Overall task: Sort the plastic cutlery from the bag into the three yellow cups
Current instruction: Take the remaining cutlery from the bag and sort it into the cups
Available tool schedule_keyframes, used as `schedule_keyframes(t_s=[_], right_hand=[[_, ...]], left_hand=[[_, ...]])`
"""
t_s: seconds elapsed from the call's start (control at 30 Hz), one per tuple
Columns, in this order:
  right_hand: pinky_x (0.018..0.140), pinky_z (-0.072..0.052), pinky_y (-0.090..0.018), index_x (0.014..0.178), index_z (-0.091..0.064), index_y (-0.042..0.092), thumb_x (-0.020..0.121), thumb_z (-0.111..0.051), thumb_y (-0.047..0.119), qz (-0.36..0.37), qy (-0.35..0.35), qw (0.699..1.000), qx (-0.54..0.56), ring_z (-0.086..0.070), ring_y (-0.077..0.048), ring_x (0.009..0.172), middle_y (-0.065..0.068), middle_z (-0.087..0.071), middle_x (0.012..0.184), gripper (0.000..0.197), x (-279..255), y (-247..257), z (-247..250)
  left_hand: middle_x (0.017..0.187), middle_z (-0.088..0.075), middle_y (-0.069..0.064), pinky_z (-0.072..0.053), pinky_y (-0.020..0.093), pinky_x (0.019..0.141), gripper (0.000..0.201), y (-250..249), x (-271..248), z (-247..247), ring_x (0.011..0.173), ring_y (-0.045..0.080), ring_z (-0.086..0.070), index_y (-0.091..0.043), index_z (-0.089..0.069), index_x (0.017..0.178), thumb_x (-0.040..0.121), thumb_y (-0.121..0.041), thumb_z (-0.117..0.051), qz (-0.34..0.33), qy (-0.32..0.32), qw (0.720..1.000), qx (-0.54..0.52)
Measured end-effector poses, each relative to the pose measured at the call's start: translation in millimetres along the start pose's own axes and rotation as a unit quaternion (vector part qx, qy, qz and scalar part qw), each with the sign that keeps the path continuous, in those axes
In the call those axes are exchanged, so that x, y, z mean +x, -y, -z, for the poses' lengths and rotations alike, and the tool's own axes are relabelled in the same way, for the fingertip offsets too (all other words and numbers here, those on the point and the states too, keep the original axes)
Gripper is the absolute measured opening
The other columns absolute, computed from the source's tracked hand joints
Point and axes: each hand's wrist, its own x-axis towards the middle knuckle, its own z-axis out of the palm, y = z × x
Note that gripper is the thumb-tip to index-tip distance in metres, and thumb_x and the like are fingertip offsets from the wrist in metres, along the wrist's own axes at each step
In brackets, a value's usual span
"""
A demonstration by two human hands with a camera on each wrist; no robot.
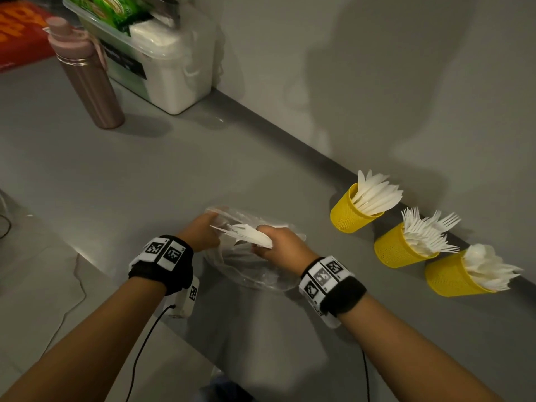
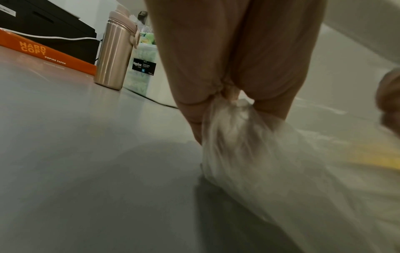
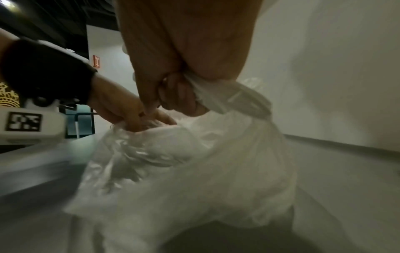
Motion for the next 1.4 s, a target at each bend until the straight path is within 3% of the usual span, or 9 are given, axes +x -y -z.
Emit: schedule_keyframes(t_s=[0.23,0.43,0.53,0.67,0.8,0.93,1.07,1.23,1.4], right_hand=[[0.075,-0.048,-0.032,0.102,-0.068,0.015,0.079,-0.066,0.015,-0.047,-0.025,0.997,-0.049,-0.063,-0.024,0.088,-0.006,-0.069,0.099,0.023,28,-23,-5],[0.073,-0.044,-0.029,0.106,-0.063,0.013,0.083,-0.059,0.017,-0.05,0.001,0.99,-0.135,-0.062,-0.028,0.093,-0.006,-0.061,0.112,0.024,40,-34,-23],[0.074,-0.046,-0.031,0.108,-0.064,0.012,0.085,-0.054,0.015,-0.048,-0.003,0.987,-0.155,-0.062,-0.03,0.091,-0.008,-0.062,0.111,0.024,43,-33,-27],[0.073,-0.046,-0.032,0.105,-0.065,0.012,0.082,-0.059,0.02,-0.077,-0.002,0.987,-0.14,-0.062,-0.03,0.091,-0.009,-0.062,0.106,0.024,44,-35,-24],[0.064,-0.04,-0.027,0.095,-0.062,0.011,0.077,-0.063,0.018,-0.106,0.004,0.99,-0.094,-0.06,-0.027,0.079,-0.011,-0.065,0.095,0.019,37,-41,-12],[0.057,-0.038,-0.024,0.087,-0.063,0.01,0.078,-0.065,0.008,-0.119,-0.065,0.99,0.045,-0.055,-0.013,0.06,-0.007,-0.062,0.074,0.009,32,-50,3],[0.04,-0.035,-0.013,0.086,-0.064,0.014,0.083,-0.066,0.004,-0.128,-0.195,0.918,0.319,-0.045,0.002,0.038,0.013,-0.064,0.057,0.011,22,-31,21],[0.033,-0.033,-0.016,0.094,-0.059,0.013,0.09,-0.055,0.007,-0.05,-0.247,0.814,0.524,-0.036,-0.004,0.031,0.001,-0.074,0.099,0.009,3,4,60],[0.034,-0.026,-0.017,0.097,-0.052,0.004,0.091,-0.055,0.011,-0.049,-0.282,0.81,0.512,-0.026,-0.005,0.029,-0.008,-0.073,0.092,0.01,-39,22,87]], left_hand=[[0.12,-0.06,0.01,-0.046,0.036,0.097,0.055,7,-8,-1,0.111,0.027,-0.057,-0.013,-0.052,0.124,0.071,-0.001,-0.063,-0.039,-0.007,0.997,0.061],[0.122,-0.052,0.007,-0.039,0.0,0.076,0.061,1,-7,-6,0.111,0.017,-0.049,0.0,-0.047,0.125,0.068,0.021,-0.053,-0.021,0.016,1.0,-0.009],[0.125,-0.055,0.011,-0.043,0.004,0.077,0.064,1,-5,-3,0.114,0.022,-0.052,-0.004,-0.049,0.125,0.066,0.018,-0.058,-0.012,0.042,0.997,-0.066],[0.123,-0.058,0.012,-0.044,0.035,0.101,0.08,1,-10,-1,0.114,0.023,-0.054,-0.006,-0.051,0.123,0.047,-0.017,-0.071,-0.006,0.055,0.991,-0.12],[0.108,-0.06,0.009,-0.049,0.01,0.083,0.049,7,-11,-3,0.096,0.009,-0.061,0.004,-0.048,0.121,0.075,0.011,-0.064,0.013,0.054,0.983,-0.175],[0.114,-0.055,0.016,-0.049,0.02,0.086,0.045,12,-6,0,0.096,0.019,-0.062,0.005,-0.044,0.125,0.081,0.011,-0.055,0.011,0.031,0.991,-0.128],[0.125,-0.053,0.02,-0.039,0.002,0.074,0.046,3,-2,-4,0.101,0.021,-0.057,0.0,-0.039,0.131,0.087,0.007,-0.049,0.003,-0.029,0.999,-0.032],[0.129,-0.052,0.022,-0.04,0.036,0.097,0.054,-6,4,-8,0.116,0.037,-0.052,-0.008,-0.033,0.139,0.088,-0.01,-0.053,0.033,-0.079,0.993,0.086],[0.13,-0.047,0.022,-0.037,0.038,0.1,0.066,-29,-3,-4,0.119,0.042,-0.046,-0.015,-0.045,0.132,0.073,-0.041,-0.058,0.016,-0.059,0.992,0.109]])
